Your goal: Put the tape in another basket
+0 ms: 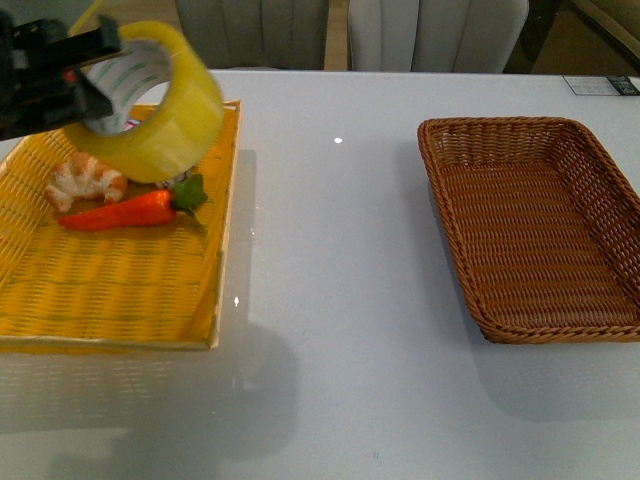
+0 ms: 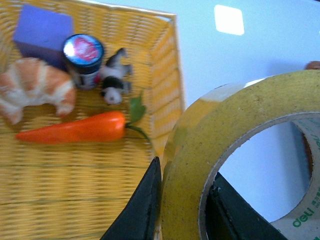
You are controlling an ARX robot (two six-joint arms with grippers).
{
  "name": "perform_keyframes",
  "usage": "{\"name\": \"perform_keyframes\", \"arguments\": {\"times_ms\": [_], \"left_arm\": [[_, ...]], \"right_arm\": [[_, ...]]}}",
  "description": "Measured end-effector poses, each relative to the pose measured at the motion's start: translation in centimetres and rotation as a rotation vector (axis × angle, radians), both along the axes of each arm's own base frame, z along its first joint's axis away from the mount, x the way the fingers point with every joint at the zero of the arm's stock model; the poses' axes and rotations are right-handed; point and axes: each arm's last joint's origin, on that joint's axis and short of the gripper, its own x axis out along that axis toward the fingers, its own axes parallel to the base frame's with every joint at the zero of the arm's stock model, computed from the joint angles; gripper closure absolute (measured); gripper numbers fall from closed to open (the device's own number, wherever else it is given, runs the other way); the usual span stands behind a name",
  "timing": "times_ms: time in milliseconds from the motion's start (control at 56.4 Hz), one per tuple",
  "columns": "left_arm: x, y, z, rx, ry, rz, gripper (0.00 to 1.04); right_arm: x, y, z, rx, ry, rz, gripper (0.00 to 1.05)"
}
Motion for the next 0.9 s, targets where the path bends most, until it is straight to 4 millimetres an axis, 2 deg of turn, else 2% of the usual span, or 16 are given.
{"name": "perform_keyframes", "arguments": {"times_ms": [53, 231, 426, 497, 532, 568, 585, 656, 816, 905], "left_arm": [[-0.1, -2.5, 0.9, -0.011, -0.010, -0.040, 0.90], [-1.6, -8.9, 2.5, -0.040, -0.023, -0.161, 0.90], [-3.8, -13.6, 2.9, -0.080, -0.011, -0.256, 0.90], [-4.4, -14.4, 2.9, -0.084, 0.000, -0.272, 0.90], [-4.6, -14.7, 2.9, -0.084, 0.003, -0.279, 0.90], [-4.8, -14.9, 2.9, -0.083, 0.008, -0.282, 0.90], [-4.8, -15.0, 2.9, -0.082, 0.009, -0.282, 0.90], [-5.0, -15.2, 3.1, -0.076, 0.010, -0.282, 0.90], [-5.1, -15.6, 3.3, -0.077, 0.015, -0.294, 0.90], [-5.2, -15.6, 3.3, -0.078, 0.022, -0.289, 0.90]], "right_arm": [[0.0, 0.0, 0.0, 0.000, 0.000, 0.000, 0.09], [0.0, 0.0, 0.0, 0.000, 0.000, 0.000, 0.09], [0.0, 0.0, 0.0, 0.000, 0.000, 0.000, 0.09], [0.0, 0.0, 0.0, 0.000, 0.000, 0.000, 0.09], [0.1, 0.0, -0.2, 0.031, 0.064, -0.045, 0.09], [0.4, 0.3, -0.1, 0.082, 0.253, -0.132, 0.09], [0.5, 0.3, 0.0, 0.087, 0.286, -0.150, 0.09], [2.3, 1.0, 0.6, 0.151, 0.395, -0.160, 0.09], [6.6, 2.6, 2.1, 0.355, 0.395, -0.022, 0.09], [8.9, 3.8, 2.1, 0.478, 0.385, 0.086, 0.09]]}}
